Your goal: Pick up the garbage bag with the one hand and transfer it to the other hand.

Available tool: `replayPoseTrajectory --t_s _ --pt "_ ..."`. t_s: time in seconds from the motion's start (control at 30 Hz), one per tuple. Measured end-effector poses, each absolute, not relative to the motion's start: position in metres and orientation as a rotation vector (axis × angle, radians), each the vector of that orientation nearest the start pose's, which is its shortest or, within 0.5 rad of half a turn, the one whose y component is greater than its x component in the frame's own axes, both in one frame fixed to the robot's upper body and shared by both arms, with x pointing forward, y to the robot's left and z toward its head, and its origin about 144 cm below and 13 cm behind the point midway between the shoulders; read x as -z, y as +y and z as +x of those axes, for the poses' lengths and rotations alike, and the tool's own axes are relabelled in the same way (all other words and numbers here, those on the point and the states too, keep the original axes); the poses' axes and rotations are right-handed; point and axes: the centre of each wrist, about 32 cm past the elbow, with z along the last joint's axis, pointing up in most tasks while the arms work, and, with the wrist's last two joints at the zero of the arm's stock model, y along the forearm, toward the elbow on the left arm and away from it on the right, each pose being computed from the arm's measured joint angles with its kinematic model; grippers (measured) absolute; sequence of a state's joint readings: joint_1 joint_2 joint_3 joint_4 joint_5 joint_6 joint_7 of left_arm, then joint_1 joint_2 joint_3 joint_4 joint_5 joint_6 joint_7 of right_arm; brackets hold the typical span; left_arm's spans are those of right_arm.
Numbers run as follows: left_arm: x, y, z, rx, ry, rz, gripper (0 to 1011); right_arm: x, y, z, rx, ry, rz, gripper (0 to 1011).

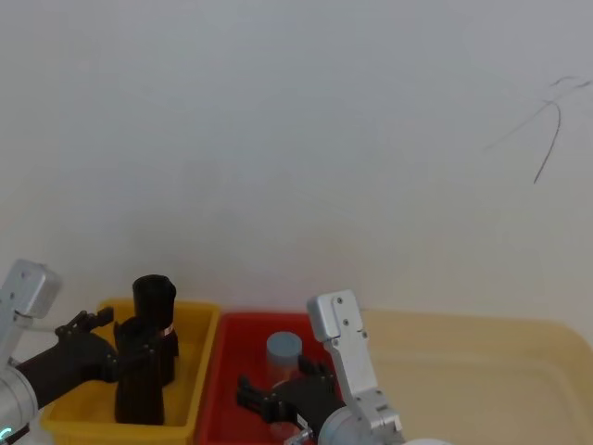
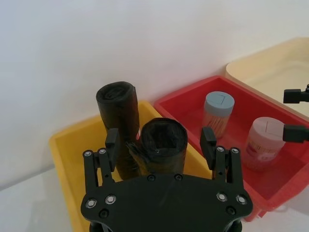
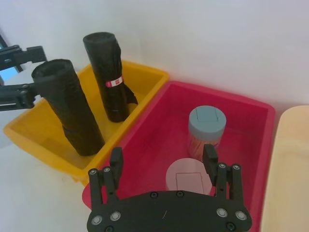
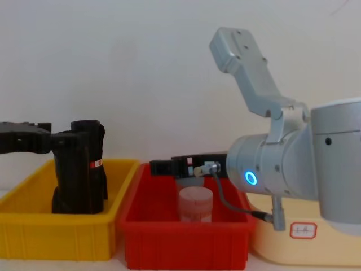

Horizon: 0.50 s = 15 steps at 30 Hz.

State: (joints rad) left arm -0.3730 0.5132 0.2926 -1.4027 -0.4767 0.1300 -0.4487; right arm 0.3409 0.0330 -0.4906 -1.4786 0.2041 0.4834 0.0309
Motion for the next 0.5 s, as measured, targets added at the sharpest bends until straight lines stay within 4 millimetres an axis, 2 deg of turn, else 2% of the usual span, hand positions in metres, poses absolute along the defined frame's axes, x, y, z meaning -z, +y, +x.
replayPoseTrajectory --t_s 0.5 --pt "-1.215 0.314 0.563 -0.923 0.011 0.142 1000 -1.213 -0.085 0.533 1.030 0.189 -0.315 1001"
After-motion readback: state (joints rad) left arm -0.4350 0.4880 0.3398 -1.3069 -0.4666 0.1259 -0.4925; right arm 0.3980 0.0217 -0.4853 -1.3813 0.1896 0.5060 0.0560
